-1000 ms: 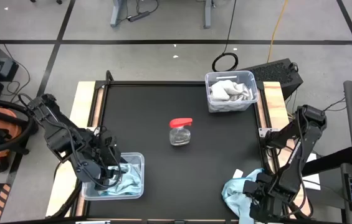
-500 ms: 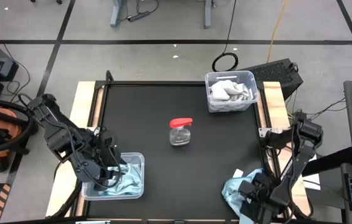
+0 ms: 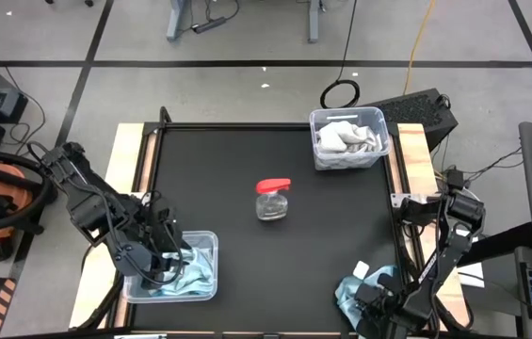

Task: Sort microfiber towel by color & place in baskets
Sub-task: Put the blue towel on the bottom transparent bin

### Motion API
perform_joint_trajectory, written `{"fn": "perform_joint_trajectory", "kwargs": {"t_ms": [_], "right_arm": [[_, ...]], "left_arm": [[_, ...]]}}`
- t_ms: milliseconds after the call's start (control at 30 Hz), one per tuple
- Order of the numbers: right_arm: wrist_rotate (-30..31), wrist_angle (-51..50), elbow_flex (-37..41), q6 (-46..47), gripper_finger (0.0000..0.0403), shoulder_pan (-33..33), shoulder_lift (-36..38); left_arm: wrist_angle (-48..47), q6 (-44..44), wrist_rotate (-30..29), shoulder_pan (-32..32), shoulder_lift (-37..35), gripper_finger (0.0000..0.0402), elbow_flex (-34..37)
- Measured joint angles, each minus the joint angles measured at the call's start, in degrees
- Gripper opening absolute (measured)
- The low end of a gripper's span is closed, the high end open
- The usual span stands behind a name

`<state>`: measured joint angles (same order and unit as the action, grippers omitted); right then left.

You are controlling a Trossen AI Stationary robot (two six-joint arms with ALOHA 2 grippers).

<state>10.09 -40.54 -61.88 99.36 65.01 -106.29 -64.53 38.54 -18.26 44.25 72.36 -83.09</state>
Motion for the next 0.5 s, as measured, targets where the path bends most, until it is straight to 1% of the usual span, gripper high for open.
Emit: {"fn": "perform_joint_trajectory", "kwargs": {"t_ms": [133,167,200,333,500], "right_arm": [[-0.3,1.1,0.1,-0.3,0.0039,-0.2,0.6],[-0.5,1.1,0.1,-0.4,0.0023,-0.2,0.9],[-0.5,1.4,0.2,-0.7,0.0016,-0.3,1.2],[-0.7,1.0,0.4,-0.7,0.0017,-1.3,3.5],[3.5,-0.6,0.4,-3.4,0.0008,-3.4,9.5]], "left_arm": [[1.2,-0.1,0.0,0.0,0.0,0.0176,0.0],[1.5,-0.3,0.0,0.0,0.0,0.0176,0.0],[1.7,-0.3,0.0,0.0,0.0,0.0176,0.0],[3.6,-1.5,0.0,0.0,0.0,0.0176,-0.2],[7.8,-5.0,-0.8,0.0,0.0,0.0176,-2.9]]}}
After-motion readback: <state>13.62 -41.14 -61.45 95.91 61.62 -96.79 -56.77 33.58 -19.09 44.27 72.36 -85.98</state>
